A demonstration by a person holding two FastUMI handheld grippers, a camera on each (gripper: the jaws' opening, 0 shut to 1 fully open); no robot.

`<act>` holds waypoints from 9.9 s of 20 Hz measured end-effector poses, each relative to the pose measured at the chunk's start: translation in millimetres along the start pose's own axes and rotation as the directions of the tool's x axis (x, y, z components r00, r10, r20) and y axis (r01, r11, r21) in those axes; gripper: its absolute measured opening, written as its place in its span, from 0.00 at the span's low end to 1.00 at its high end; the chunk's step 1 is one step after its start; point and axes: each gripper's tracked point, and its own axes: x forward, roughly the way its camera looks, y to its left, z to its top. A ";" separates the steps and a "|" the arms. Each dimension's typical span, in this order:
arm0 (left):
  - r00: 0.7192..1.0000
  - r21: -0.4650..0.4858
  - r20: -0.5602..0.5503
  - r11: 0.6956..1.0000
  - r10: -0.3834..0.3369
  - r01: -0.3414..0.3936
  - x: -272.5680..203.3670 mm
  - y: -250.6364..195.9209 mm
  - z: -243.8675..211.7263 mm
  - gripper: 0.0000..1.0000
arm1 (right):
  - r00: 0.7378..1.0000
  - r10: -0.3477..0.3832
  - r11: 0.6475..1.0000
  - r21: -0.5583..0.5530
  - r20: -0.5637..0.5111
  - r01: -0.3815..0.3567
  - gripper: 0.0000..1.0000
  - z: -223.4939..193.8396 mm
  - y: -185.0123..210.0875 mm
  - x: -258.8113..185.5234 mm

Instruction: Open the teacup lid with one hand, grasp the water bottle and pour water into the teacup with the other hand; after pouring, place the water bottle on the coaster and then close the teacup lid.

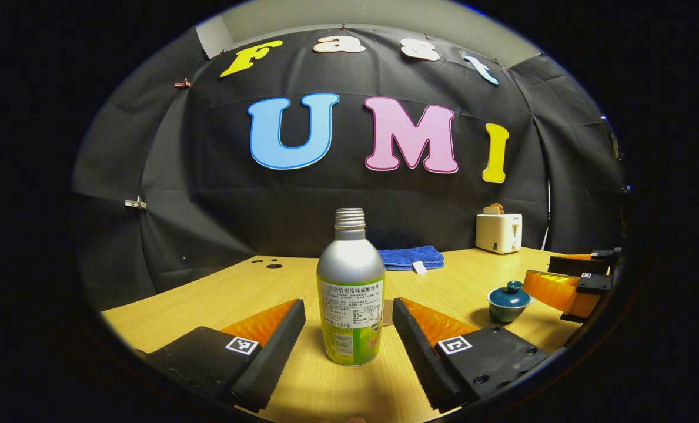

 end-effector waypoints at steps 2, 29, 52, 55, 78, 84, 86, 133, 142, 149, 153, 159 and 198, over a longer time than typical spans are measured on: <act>1.000 0.000 0.000 1.000 0.000 0.000 -0.4 -0.3 0.4 0.95 | 1.000 0.000 1.000 0.000 0.000 0.000 0.98 -0.2 0.3 -0.7; 1.000 0.000 0.001 1.000 -0.018 0.018 0.7 -4.4 0.4 0.95 | 0.981 -0.015 0.998 -0.058 -0.195 0.004 0.79 -30.2 -4.5 58.8; 1.000 -0.001 -0.002 1.000 -0.021 0.021 22.7 -9.5 0.4 0.95 | 0.999 -0.053 0.999 -0.004 -0.004 0.053 0.28 -1.6 -28.3 36.4; 1.000 0.000 -0.001 1.000 -0.006 0.006 34.9 -7.4 0.2 0.95 | 0.997 -0.082 0.997 -0.006 -0.004 0.082 0.28 -0.9 -44.1 32.4; 0.996 0.446 -0.016 0.891 -0.088 0.085 81.5 -65.3 12.4 0.80 | 0.984 -0.179 0.984 -0.005 -0.004 0.179 0.28 2.3 -157.4 21.2; 0.985 0.812 -0.042 0.568 -0.170 0.133 81.4 -100.2 10.3 0.79 | 0.987 -0.164 0.987 -0.005 -0.006 0.164 0.28 1.8 -166.5 22.8; 0.983 0.896 -0.050 0.426 -0.178 0.123 81.8 -106.4 10.2 0.79 | 0.987 -0.161 0.987 -0.005 -0.006 0.161 0.28 1.6 -169.3 24.0; 0.968 0.844 -0.223 -0.520 -0.113 0.134 90.5 -124.1 -8.0 0.79 | 0.992 -0.129 0.992 -0.007 -0.005 0.129 0.28 0.8 -165.5 23.8; 0.972 0.828 -0.207 -0.549 -0.107 0.116 88.8 -123.6 -8.2 0.79 | 0.992 -0.129 0.992 -0.007 -0.005 0.129 0.28 0.7 -165.9 24.1; 0.977 0.819 -0.196 -0.563 -0.090 0.112 90.0 -122.4 -4.4 0.79 | 0.992 -0.129 0.992 -0.007 -0.005 0.129 0.28 0.5 -165.9 24.2; 0.977 0.816 -0.189 -0.569 -0.100 0.100 87.6 -124.3 -3.2 0.79 | 0.992 -0.129 0.992 -0.006 -0.005 0.129 0.28 0.2 -165.7 24.3; 0.977 0.808 -0.190 -0.582 -0.101 0.097 83.9 -126.4 -6.0 0.79 | 0.992 -0.130 0.992 -0.007 -0.005 0.130 0.28 0.0 -165.6 24.3; 0.963 0.838 -0.194 -0.541 -0.185 0.065 84.6 -134.9 -12.2 0.79 | 0.991 -0.131 0.991 -0.007 -0.005 0.131 0.28 -1.0 -165.4 24.6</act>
